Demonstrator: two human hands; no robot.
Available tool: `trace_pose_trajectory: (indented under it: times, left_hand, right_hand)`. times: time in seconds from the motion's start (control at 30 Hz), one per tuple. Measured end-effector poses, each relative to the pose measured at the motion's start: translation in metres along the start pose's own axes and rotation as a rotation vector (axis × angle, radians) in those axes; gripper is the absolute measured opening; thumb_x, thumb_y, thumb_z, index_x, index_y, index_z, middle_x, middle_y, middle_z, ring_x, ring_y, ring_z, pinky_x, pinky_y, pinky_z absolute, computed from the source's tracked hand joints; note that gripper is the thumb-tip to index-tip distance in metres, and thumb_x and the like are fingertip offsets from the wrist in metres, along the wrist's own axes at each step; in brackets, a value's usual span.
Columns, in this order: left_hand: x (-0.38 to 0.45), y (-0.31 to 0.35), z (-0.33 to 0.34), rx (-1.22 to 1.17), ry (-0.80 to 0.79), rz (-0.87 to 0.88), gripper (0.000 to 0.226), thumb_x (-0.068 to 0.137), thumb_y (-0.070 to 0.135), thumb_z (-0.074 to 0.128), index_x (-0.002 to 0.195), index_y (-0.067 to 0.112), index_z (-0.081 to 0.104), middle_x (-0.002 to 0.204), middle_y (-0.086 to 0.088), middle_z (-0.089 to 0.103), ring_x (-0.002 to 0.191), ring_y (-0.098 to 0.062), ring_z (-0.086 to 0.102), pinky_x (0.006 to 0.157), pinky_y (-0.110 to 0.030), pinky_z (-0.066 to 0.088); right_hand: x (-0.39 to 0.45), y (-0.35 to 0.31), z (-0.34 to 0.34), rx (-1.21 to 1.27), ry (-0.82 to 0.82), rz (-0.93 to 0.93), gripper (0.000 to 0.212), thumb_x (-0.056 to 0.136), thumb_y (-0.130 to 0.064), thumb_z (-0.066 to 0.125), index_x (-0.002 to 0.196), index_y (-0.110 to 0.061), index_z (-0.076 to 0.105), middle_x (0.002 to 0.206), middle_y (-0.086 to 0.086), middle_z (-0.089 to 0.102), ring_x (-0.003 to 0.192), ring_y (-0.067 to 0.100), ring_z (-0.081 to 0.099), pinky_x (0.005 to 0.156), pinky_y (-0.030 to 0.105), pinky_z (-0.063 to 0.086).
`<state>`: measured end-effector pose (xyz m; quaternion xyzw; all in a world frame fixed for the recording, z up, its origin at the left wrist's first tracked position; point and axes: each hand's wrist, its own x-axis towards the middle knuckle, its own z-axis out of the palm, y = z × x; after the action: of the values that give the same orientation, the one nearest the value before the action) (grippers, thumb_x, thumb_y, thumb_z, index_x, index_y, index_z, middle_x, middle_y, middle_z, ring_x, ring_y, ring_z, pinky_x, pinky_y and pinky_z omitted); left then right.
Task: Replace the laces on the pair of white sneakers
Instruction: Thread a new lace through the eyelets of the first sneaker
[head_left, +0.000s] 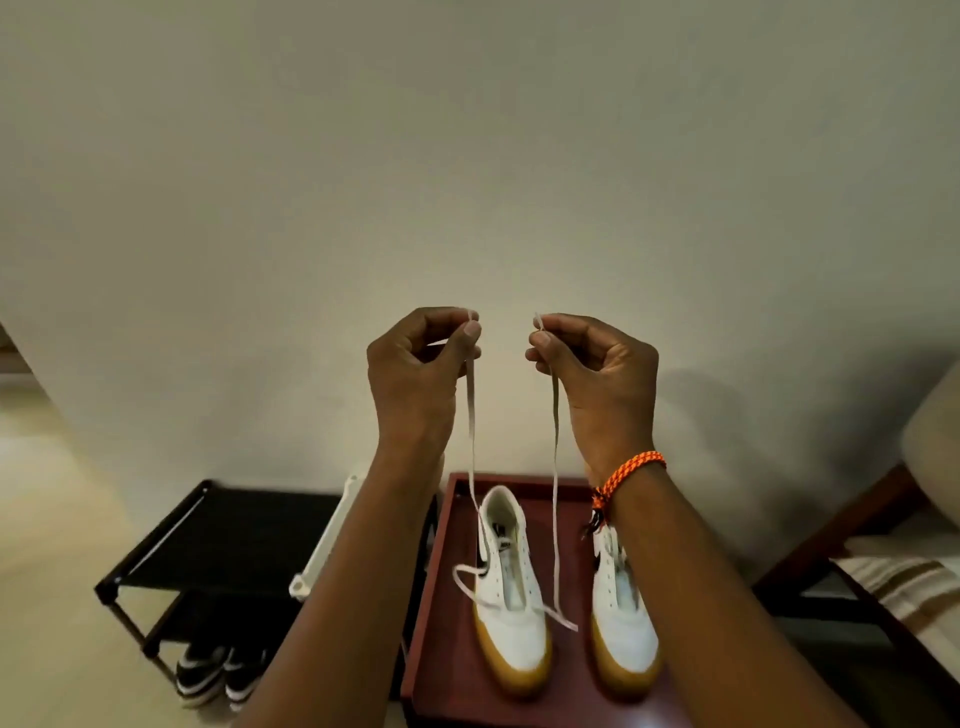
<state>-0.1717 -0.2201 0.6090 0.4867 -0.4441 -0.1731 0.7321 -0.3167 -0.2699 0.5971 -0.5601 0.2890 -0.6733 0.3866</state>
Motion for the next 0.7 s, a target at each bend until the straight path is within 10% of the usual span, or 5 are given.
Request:
trace_pose_trajectory:
  times: [0.4,0.7]
  left_hand:
    - [-0.103,-0.217,-0.033,0.221,-0.026,-0.479,0.01,0.094,0.009,0.08,0.096,0.018,0.082,0.083,-0.001,0.08,0.073,-0.015,0.073,0.08,-0.043,0.064]
    - [-0.125,-0.298,-0.044,0.759,-0.18,-0.638,0.003,0.094,0.031,0.075,0.092,0.033,0.074,0.095,0.012,0.075,0.087,-0.012,0.071,0.08,-0.039,0.058]
  right_hand:
    - [-0.084,0.165,-0.072,-0.119,0.012,0.373,0.009,0.092,-0.005,0.079,0.101,-0.005,0.081,0.083,-0.002,0.08,0.081,0.01,0.075,0.076,0.019,0.056]
    - [-0.145,0.27,-0.097,-0.456,-0.2,0.618,0.017,0.089,-0.008,0.08,0.081,-0.023,0.083,0.081,-0.008,0.079,0.081,0.006,0.074,0.079,0.032,0.06]
